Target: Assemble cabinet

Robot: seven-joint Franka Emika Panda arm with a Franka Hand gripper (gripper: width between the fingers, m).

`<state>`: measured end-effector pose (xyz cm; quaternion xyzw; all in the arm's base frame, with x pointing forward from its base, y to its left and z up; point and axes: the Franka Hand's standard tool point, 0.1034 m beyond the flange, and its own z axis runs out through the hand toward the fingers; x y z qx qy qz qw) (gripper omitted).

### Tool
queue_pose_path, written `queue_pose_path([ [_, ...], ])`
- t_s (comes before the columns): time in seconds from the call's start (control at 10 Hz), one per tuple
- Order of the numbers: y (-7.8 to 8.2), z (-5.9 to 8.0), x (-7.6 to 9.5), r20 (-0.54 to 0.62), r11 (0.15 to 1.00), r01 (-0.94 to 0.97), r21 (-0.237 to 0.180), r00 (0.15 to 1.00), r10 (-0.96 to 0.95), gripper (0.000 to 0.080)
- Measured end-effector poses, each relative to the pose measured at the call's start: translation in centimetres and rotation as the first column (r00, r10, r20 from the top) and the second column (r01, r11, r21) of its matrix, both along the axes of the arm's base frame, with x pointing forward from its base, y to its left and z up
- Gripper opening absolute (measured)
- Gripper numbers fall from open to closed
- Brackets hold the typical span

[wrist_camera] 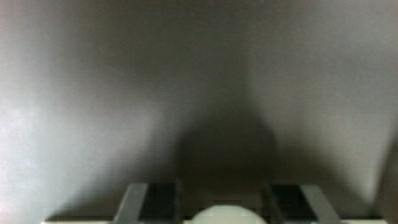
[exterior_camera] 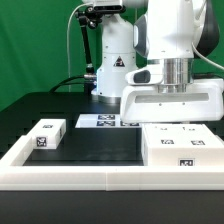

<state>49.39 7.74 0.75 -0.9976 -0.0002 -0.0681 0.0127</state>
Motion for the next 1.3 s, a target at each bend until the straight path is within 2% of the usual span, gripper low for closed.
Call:
queue_pose_path([
  [0.2, 0.0, 0.6, -0.1, -0.016, 1.0, -0.006, 0.0, 1.0, 0.006, 0.0215],
  [0.6, 0.2, 3.8, 0.2, -0.038, 1.0, -0.016, 0.007, 0.999, 0.016, 0.0215],
  [0.8, 0.2, 3.3, 0.0, -0.042, 1.0, -0.017, 0.005, 0.999, 0.017, 0.0215],
  [1.1, 0.2, 3.2, 0.0, -0.043, 1.0, -0.018, 0.005, 0.999, 0.018, 0.0215],
  [1.2, 0.0, 3.3, 0.0, -0.044, 1.0, -0.017, 0.004, 0.999, 0.018, 0.0215],
  [1.3, 0.4, 4.0, 0.0, -0.052, 1.0, -0.016, 0.007, 0.998, 0.016, 0.0215],
])
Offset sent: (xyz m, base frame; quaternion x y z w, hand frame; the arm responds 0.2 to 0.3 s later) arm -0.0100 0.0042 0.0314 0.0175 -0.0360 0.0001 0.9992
